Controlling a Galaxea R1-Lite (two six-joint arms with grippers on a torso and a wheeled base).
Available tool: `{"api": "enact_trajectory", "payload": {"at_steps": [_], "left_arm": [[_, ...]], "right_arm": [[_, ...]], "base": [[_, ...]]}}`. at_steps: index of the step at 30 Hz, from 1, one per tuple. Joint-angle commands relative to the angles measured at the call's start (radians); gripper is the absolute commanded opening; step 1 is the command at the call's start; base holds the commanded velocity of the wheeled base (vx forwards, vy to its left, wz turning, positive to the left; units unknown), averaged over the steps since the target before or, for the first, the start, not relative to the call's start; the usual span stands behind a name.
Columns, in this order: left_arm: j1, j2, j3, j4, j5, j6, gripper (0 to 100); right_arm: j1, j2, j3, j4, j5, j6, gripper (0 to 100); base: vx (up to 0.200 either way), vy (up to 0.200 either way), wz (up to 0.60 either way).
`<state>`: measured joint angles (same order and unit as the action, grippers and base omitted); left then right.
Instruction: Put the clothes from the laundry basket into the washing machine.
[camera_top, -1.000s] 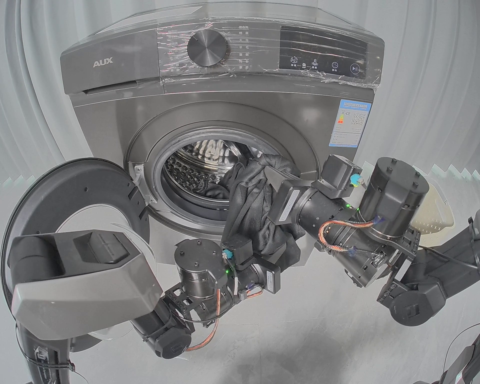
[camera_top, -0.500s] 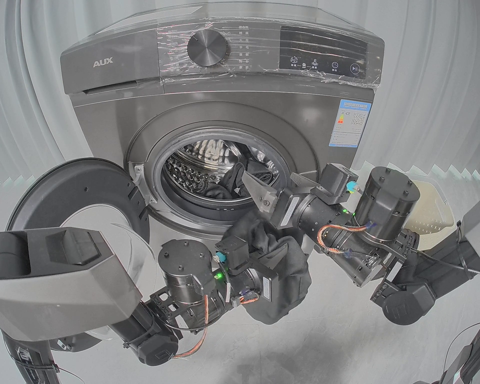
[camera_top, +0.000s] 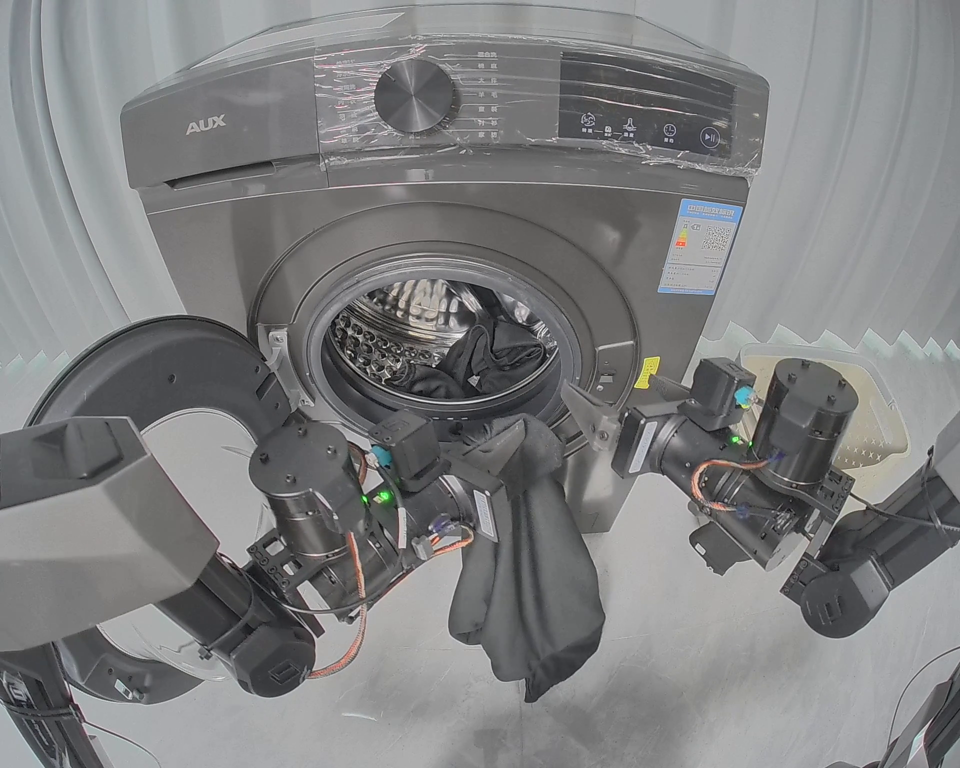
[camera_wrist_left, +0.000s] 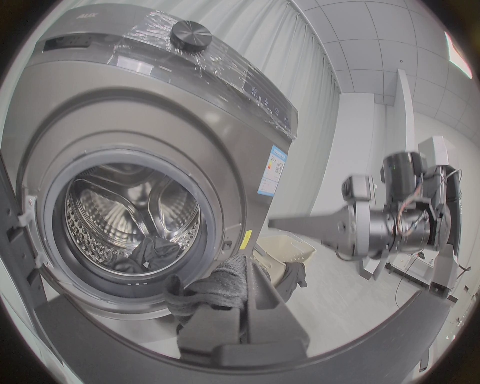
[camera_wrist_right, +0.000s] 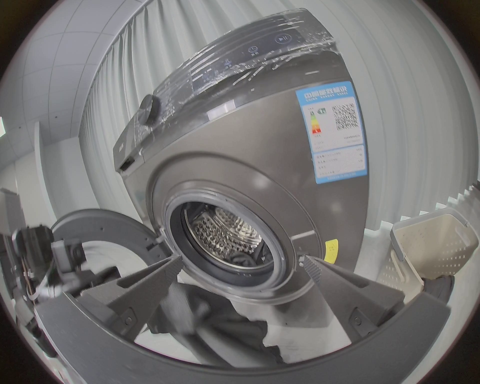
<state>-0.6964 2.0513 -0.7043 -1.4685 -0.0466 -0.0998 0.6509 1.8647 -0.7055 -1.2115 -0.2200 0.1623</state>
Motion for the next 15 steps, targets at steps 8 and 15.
{"api": "enact_trajectory", "payload": {"at_steps": [8, 15], "left_arm": [[0.020, -0.163, 0.020, 0.013, -0.010, 0.000, 0], [0.021, -0.223, 0.062, 0.014, -0.012, 0.000, 0]], "right_arm": [[-0.059, 0.001, 0.166, -0.026, 0.064, -0.029, 100], [-0.059, 0.041, 0.158, -0.028, 0.071, -0.029, 100]], "base": [[0.000, 0.000, 0.00], [0.000, 0.000, 0.00]]}}
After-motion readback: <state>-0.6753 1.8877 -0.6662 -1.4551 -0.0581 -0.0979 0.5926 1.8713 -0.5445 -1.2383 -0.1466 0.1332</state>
